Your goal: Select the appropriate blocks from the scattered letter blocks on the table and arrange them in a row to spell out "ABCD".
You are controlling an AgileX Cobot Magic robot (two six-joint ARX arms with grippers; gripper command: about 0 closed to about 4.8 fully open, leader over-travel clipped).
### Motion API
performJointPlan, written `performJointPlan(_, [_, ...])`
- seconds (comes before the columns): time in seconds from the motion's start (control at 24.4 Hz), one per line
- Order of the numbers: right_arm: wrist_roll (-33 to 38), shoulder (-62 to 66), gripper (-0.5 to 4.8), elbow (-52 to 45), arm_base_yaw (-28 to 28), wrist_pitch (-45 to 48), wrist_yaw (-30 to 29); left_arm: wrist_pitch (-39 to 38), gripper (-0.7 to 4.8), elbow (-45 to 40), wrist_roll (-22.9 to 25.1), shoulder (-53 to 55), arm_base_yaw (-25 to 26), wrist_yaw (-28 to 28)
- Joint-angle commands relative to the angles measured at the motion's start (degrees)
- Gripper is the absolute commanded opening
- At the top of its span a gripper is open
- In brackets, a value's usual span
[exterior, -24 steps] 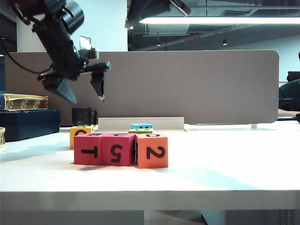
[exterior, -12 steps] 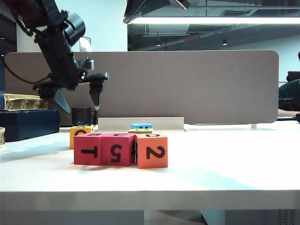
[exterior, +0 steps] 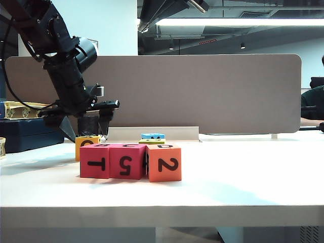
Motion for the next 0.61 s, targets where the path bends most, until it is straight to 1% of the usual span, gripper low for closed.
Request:
performJointPlan(0.04, [-0.2,-0.3,-0.04,0.2,0.1,0.4,0.2,0.1,4.00,0.1,-0.3,0.7,0.0,-0.2])
performJointPlan(0.08, [-0.2,-0.3,-0.04,0.2,0.1,0.4,0.2,-0.2,3.92,0.1,-0.3,0.8,0.0,-0.2])
performJointPlan(0.12, [-0.2,-0.3,-0.04,0.2,0.1,0.4,0.2,-0.7,3.54,0.1,-0.2,0.9,-0.1,-0.2])
performJointPlan(0.16, [-0.2,-0.3,-0.04,0.2,0.1,0.4,0.2,-0.9,3.28,0.1,-0.2,0.9,-0.1,-0.2])
performJointPlan(0.2, [-0.2,-0.3,-0.04,0.2,0.1,0.4,0.2,-1.2,2.85,0.1,0.3,0.9,0.0,-0.2])
performJointPlan(0.25, [-0.2,-0.3,-0.04,0.2,0.1,0.4,0.2,-1.6,2.66,0.2,0.6,0.9,0.0,-0.2])
performJointPlan(0.33, [-0.2,-0.3,-0.04,0.2,0.0,0.4,0.2,-2.3,2.63,0.2,0.8,0.9,0.0,-0.2])
performJointPlan(0.37, [-0.2,-0.3,-0.04,0.2,0.1,0.4,0.2,-3.3,2.36,0.2,1.4,0.9,0.0,-0.2])
performJointPlan(0.49, [-0.2,-0.3,-0.04,0.2,0.0,0.4,0.2,-6.3,2.36,0.6,4.9,0.3,-0.1,-0.1])
performJointPlan(0.61, [-0.2,-0.3,-0.04,0.2,0.0,0.4,0.2,-9.6,2.36,0.6,8.5,-3.0,-0.1,0.0])
